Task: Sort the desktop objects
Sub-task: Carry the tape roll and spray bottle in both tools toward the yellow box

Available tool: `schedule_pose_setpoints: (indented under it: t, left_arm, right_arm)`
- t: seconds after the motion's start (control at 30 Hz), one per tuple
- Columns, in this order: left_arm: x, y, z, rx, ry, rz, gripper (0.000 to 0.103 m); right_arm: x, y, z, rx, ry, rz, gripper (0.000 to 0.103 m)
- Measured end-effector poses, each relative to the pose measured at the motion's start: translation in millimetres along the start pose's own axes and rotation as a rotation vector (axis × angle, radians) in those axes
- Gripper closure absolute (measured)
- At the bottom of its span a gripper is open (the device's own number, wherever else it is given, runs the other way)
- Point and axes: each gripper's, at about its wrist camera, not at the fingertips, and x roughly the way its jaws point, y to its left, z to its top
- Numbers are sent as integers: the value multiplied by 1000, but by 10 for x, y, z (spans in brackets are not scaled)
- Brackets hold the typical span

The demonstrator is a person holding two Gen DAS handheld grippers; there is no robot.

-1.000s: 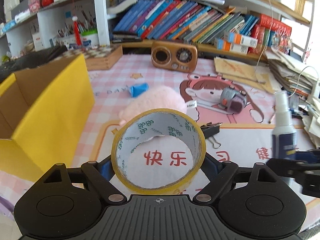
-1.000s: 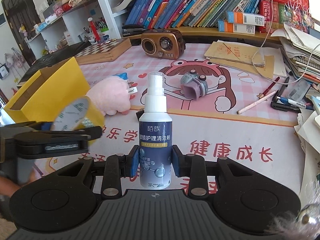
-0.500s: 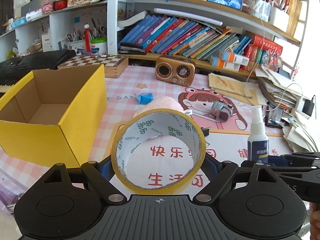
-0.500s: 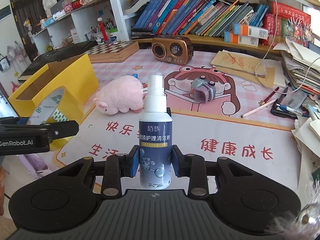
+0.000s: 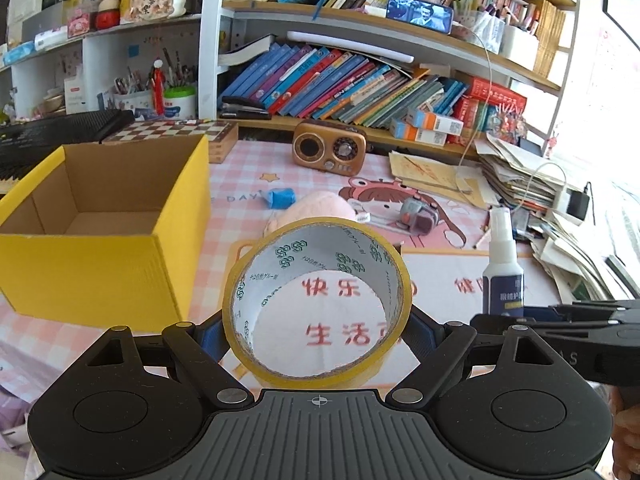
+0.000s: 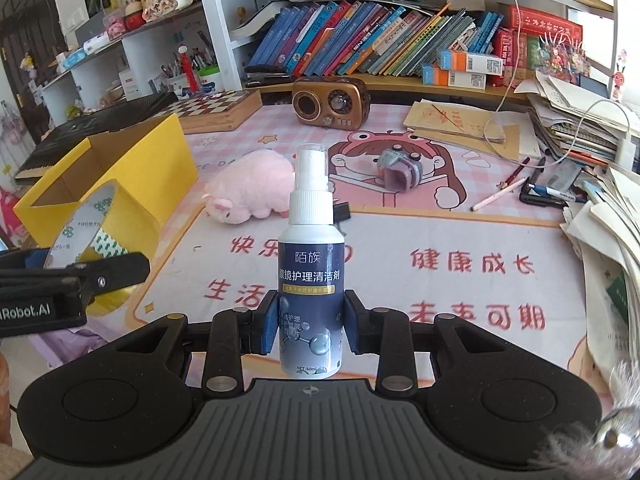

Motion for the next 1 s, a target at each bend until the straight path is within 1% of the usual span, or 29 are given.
schedule_pose_setpoints:
  t: [0.17,0.3,0.5,0.67,1.0]
  left_arm:
    - [-196,182,-121,16,11,-21,16]
    - [-374,333,-208,28,10,-24,16]
    - [-660,638,-338,11,-7,14,16]
    - [-843,880,-462,-11,-1,39,16]
    - [-1155,1195,-635,-40,-27,73,16]
  right_arm:
    - [-80,307,-126,2,10,-3,72]
    - [-131,560,-218,6,11,1,72]
    - [-179,947,-355,0,13,21,72]
    - [-228,1248,-457,-22,11,40,72]
    - [-286,1701,-591,-60,12,76,72]
